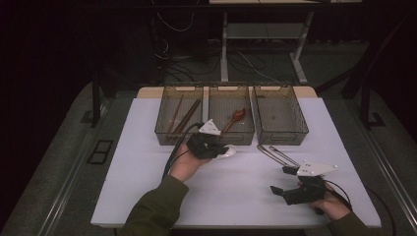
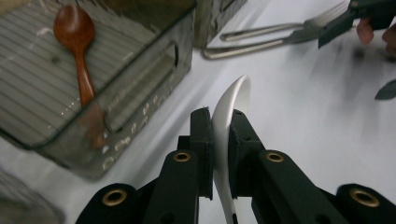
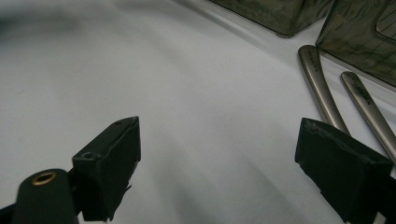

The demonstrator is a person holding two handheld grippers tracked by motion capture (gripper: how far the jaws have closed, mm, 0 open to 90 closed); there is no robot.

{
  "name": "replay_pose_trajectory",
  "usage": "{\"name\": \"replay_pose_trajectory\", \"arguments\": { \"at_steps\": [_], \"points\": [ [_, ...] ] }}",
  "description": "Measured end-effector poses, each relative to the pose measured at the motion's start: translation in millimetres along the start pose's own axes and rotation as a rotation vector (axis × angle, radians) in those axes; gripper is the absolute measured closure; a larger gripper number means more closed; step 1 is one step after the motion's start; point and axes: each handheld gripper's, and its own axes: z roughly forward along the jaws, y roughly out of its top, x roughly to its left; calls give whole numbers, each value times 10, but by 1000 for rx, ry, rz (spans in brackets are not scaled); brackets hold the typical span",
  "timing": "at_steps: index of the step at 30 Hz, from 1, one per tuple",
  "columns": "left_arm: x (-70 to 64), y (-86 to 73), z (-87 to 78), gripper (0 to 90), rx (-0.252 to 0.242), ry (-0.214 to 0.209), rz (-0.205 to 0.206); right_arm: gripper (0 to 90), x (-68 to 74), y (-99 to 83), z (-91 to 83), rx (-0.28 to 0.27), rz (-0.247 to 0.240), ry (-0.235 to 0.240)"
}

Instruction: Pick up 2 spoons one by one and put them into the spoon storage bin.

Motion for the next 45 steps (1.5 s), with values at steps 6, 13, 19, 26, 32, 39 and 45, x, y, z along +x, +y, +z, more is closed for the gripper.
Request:
{"name": "replay_pose_trajectory", "arguments": {
  "at_steps": [6, 13, 19, 26, 32, 39, 45],
  "points": [
    [59, 218, -1, 819, -10, 17, 33, 142, 3, -1, 2, -1, 4, 3],
    [179, 501, -30, 819, -25, 21, 49, 142, 3, -1, 0, -3, 5, 6],
    [317, 730, -6, 819, -25, 53, 65, 142, 8, -2, 4, -2, 5, 6],
    [504, 899, 88, 819, -49, 75, 52, 142, 6, -1, 1, -2, 6, 6],
    [600, 962, 263, 818, -69, 92, 32, 142, 6, -1, -2, -4, 6, 6],
    [684, 894, 500, 818, -35, 109, 14, 142, 6, -2, -10, -4, 6, 8],
    [689, 840, 627, 817, 3, 110, 1, 142, 7, -3, -15, -5, 7, 9]
  ]
}}
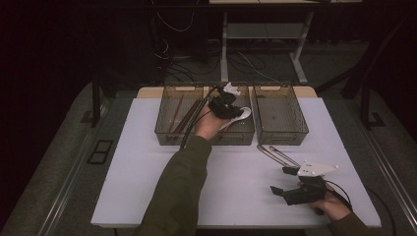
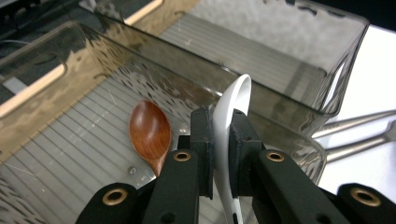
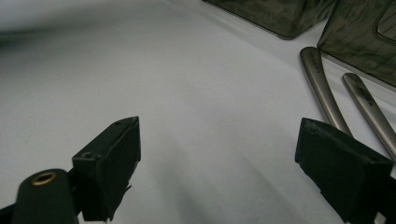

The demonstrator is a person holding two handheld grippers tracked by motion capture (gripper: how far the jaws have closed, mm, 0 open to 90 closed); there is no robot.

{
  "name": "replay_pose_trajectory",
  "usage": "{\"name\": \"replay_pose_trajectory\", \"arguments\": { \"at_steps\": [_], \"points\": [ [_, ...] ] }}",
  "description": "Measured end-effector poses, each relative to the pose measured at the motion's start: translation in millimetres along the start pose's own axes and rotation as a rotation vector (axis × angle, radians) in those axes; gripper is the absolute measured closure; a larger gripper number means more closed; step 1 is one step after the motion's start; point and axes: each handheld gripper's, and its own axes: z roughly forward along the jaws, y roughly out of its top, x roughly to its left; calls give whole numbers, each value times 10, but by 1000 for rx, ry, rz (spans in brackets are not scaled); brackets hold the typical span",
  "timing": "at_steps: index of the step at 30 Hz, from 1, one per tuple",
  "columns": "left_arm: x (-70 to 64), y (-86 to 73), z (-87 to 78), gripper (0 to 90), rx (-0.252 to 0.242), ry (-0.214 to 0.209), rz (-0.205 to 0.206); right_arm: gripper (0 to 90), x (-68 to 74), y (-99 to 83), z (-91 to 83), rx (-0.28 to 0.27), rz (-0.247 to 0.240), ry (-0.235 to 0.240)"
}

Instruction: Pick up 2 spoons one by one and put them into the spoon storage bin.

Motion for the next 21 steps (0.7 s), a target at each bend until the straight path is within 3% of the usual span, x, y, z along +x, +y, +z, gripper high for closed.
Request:
{"name": "replay_pose_trajectory", "arguments": {
  "at_steps": [7, 11, 21],
  "points": [
    [27, -94, 62, 799, 21, 1, -29, 142, 1, 0, -2, -2, -3, -2],
    [46, -117, 65, 681, 24, 2, -39, 142, 1, 0, -1, 1, -1, -2],
    [24, -85, -29, 534, -20, -30, -45, 142, -3, -1, 3, -1, -6, -4]
  ]
}}
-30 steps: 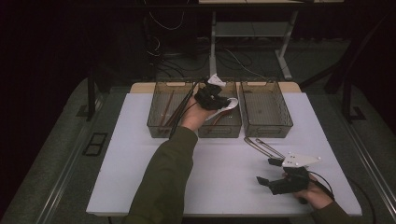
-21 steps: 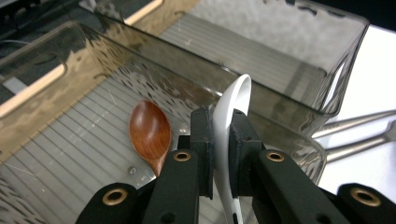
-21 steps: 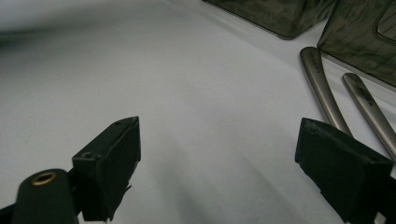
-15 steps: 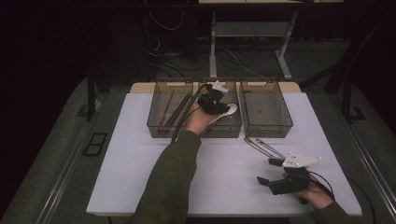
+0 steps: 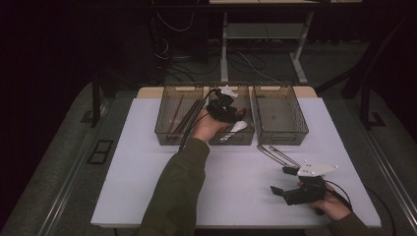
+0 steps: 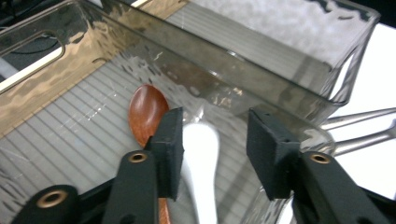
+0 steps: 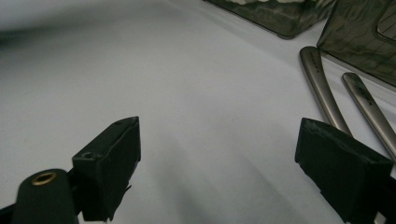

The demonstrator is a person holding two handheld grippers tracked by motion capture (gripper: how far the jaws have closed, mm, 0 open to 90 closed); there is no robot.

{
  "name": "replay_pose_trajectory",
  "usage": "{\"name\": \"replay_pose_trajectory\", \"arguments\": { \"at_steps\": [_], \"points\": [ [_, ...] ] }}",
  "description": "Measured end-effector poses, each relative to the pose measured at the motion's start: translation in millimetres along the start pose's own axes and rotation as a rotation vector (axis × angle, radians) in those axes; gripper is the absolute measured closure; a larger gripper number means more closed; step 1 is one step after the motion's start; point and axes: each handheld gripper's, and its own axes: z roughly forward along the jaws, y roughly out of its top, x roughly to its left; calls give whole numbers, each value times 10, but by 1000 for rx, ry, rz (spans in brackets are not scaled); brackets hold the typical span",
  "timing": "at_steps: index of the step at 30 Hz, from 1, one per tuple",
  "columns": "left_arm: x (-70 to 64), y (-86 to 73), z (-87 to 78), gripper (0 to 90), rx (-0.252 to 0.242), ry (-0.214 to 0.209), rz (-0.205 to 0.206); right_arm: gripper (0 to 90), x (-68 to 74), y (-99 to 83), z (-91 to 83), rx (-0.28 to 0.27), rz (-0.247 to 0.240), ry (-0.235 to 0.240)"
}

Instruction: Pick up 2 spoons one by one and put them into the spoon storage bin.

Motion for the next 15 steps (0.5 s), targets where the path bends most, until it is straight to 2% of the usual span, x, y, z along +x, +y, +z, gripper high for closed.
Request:
{"name": "replay_pose_trajectory", "arguments": {
  "at_steps": [2, 5, 13, 15],
  "points": [
    [-30, 3, -20, 506, -16, -16, -10, 142, 2, 0, 0, 1, 2, 3],
    [-80, 5, -82, 469, -20, -25, 11, 142, 4, 0, -1, 1, 3, 1],
    [-258, -69, -301, 367, -74, -75, 15, 142, 6, -1, 2, 5, 3, 1],
    [-294, -99, -355, 339, -79, -74, 20, 142, 7, -1, 3, 5, 1, 0]
  ]
}}
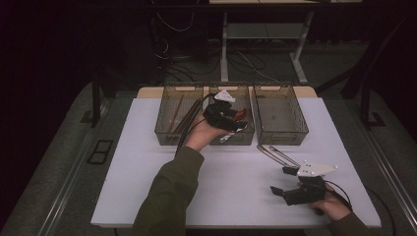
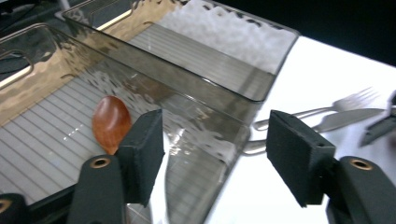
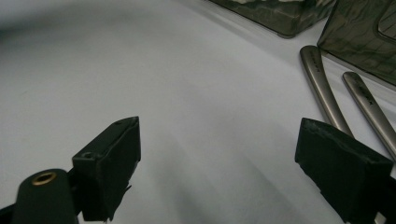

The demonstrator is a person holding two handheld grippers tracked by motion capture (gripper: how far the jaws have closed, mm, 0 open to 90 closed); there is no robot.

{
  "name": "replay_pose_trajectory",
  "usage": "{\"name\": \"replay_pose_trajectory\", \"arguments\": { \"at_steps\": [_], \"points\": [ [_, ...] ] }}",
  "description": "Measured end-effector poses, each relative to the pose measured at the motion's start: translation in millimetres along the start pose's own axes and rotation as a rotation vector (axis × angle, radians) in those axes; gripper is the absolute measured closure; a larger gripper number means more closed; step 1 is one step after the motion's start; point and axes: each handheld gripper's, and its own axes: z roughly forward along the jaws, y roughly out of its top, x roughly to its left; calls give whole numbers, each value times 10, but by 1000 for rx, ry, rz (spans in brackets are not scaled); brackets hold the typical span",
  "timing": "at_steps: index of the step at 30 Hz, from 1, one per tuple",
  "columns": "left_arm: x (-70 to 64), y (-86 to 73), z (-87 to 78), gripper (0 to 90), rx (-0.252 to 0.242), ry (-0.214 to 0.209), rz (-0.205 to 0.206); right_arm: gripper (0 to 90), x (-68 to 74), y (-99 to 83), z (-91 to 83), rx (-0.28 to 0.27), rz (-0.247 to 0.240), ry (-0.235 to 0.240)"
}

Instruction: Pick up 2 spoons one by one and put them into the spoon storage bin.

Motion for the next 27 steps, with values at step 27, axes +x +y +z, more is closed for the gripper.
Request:
{"name": "replay_pose_trajectory", "arguments": {
  "at_steps": [27],
  "points": [
    [-478, -764, -507, 103, -38, 36, -7, 142, 9, -3, 0, 7, 4, -6]
  ]
}}
